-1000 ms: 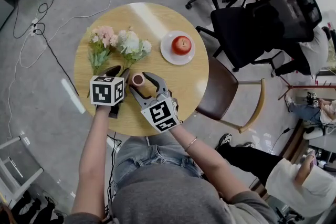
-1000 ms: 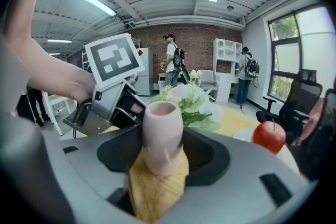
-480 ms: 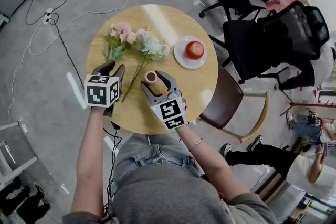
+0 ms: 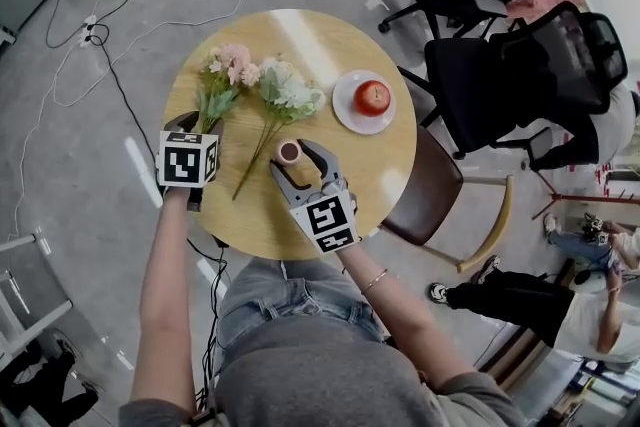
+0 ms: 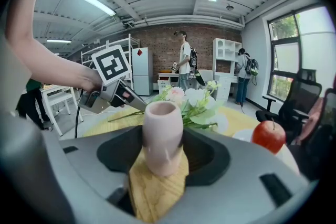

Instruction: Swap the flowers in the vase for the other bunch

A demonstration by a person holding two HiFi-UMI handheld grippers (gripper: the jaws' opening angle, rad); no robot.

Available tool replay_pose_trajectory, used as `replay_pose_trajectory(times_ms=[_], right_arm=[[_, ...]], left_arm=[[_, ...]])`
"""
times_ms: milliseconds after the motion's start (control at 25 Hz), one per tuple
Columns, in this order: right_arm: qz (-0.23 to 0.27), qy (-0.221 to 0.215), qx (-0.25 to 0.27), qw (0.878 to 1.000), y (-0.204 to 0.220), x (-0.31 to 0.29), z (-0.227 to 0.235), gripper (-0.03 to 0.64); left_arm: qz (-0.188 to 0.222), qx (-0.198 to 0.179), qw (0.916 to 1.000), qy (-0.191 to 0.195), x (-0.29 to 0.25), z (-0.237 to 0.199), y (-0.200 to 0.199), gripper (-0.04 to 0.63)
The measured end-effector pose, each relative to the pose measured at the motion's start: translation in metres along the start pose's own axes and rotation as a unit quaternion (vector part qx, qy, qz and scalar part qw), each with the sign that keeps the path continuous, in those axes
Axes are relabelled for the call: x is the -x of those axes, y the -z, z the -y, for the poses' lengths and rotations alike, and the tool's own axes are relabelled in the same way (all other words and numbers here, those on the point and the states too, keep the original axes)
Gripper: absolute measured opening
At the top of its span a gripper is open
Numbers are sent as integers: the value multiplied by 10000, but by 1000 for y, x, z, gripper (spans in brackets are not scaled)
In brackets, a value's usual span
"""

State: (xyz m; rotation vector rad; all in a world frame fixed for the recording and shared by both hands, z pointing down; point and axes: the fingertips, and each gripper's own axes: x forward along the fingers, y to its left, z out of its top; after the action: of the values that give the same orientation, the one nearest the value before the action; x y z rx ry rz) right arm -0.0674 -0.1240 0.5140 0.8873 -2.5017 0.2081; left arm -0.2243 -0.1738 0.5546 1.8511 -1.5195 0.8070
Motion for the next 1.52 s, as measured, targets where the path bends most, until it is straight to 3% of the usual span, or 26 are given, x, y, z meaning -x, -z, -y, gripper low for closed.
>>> replay_pose_trajectory(times_ms=[440,840,1200,1520], right_arm=[[-12,-53,-49,10000,1,0,3,249],[-15,-86,-64,9999,1,-1,2,249],[13,-134,-51,9999,1,0,3,249],[42,-129,-54,9999,3,-1,1,249]], left_arm=[[-549,-438,9975,46,-42,3,-2,213],[-725,-340,9968,8,-50,1,-8,83],[-9,184,9997,189,-14,6,-20,58],[897,546,9925,629,38,29,-48,55]])
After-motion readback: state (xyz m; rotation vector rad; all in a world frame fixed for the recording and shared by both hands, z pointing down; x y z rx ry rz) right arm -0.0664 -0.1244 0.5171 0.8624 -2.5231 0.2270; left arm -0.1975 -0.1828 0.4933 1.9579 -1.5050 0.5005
